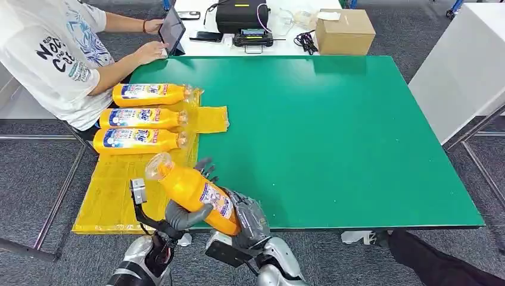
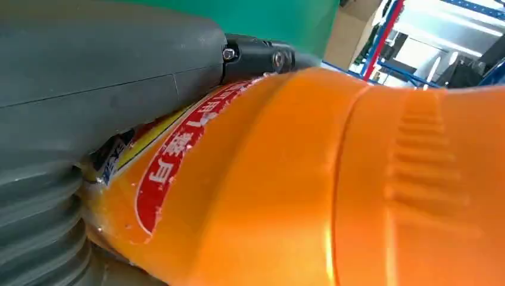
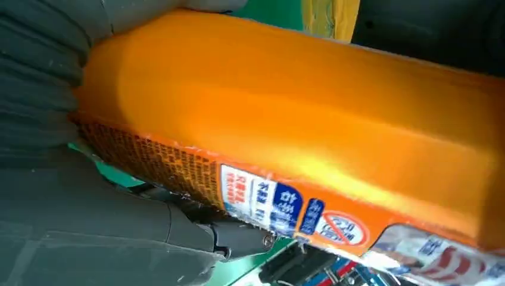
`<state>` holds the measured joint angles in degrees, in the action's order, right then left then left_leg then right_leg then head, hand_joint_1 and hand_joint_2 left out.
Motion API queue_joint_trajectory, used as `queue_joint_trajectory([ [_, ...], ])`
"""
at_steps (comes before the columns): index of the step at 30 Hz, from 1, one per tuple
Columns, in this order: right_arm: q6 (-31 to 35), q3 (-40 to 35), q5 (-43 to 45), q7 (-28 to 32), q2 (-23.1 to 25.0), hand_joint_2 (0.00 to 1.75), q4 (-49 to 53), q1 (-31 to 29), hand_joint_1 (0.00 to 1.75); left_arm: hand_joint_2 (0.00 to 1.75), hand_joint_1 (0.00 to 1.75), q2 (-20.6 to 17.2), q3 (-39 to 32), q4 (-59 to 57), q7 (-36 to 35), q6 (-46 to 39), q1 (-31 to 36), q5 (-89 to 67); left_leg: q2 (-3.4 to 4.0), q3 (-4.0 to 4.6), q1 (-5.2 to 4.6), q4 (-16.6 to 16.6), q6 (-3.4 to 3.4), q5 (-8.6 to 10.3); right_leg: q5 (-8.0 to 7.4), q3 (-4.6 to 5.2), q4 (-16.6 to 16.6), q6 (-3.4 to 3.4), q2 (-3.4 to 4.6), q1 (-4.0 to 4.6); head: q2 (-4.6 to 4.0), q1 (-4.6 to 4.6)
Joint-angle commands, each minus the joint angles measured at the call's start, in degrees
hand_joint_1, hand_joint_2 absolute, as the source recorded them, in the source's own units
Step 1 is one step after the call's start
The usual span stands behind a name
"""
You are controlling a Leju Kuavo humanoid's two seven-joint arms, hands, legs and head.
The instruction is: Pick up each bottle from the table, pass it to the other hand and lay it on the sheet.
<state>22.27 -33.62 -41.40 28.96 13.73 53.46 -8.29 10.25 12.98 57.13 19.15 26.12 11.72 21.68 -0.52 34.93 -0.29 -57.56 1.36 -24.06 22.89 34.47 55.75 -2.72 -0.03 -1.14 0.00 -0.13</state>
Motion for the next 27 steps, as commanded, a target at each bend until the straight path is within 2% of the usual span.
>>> queue_joint_trajectory([
  [1,-1.2,-5.0,-0.5,0.1,-0.4,1.75,-6.2,-1.0,1.57,1.75,1.75,0.0,1.5,-0.9,0.3,-0.8,2.6,-0.3,-0.05,-0.25,0.12,0.0,-0.1,-0.13,0.12,-0.32,0.0,0.14,-0.1,0.14,0.0,0.02],
  [7,-0.9,-5.0,-1.0,-0.3,-1.1,1.75,-4.7,0.0,1.38,1.75,1.75,1.0,-0.7,2.1,0.7,-2.9,1.7,0.6,-0.1,-0.14,0.1,0.0,-0.08,-0.08,0.09,-0.21,0.0,0.1,-0.14,0.11,0.0,0.02],
  [8,-1.1,-5.1,-1.3,-0.4,-1.5,1.75,-4.1,0.2,0.54,1.75,1.75,1.3,-1.0,2.8,1.1,-4.2,1.6,0.2,-0.08,-0.09,0.06,0.0,-0.06,-0.04,0.06,-0.14,0.0,0.08,-0.11,0.07,0.0,0.0],
  [9,0.5,-4.3,-1.8,-1.4,-1.8,1.75,-3.2,0.7,0.0,1.75,1.75,1.5,-1.7,3.9,1.8,-6.6,1.4,-0.9,-0.11,-0.15,0.1,0.0,-0.08,-0.09,0.11,-0.23,0.0,0.11,-0.15,0.11,0.0,0.0],
  [10,0.2,-3.9,-1.5,-1.4,-2.0,1.75,-2.3,1.0,0.0,1.75,1.75,1.5,-2.1,4.8,1.9,-7.3,1.3,-1.0,-0.11,-0.07,0.07,0.0,-0.05,-0.04,0.06,-0.13,0.0,0.07,-0.14,0.08,0.0,0.02],
  [11,-0.3,-3.3,-1.2,-1.7,-2.2,0.0,-1.2,1.2,0.0,1.75,1.75,1.5,-2.6,5.7,2.0,-8.4,1.1,-1.5,-0.13,-0.19,0.15,-0.1,-0.1,-0.14,0.15,-0.29,0.0,0.13,-0.18,0.16,0.0,0.0],
  [14,-0.4,-1.2,0.5,-1.5,-2.7,0.0,3.9,2.4,0.0,1.75,1.75,1.5,-3.6,7.9,2.9,-12.0,1.2,-3.9,-0.11,-0.12,0.12,-0.1,-0.08,-0.11,0.12,-0.21,0.0,0.12,-0.16,0.14,0.0,0.02],
  [27,-0.6,-1.1,0.5,-1.6,-2.6,0.0,4.3,2.5,0.0,1.75,1.75,1.5,-3.7,7.6,2.9,-12.1,1.2,-3.9,-0.02,-0.06,0.04,0.0,-0.05,-0.03,0.04,-0.09,0.0,0.06,-0.05,0.04,0.0,0.02],
])
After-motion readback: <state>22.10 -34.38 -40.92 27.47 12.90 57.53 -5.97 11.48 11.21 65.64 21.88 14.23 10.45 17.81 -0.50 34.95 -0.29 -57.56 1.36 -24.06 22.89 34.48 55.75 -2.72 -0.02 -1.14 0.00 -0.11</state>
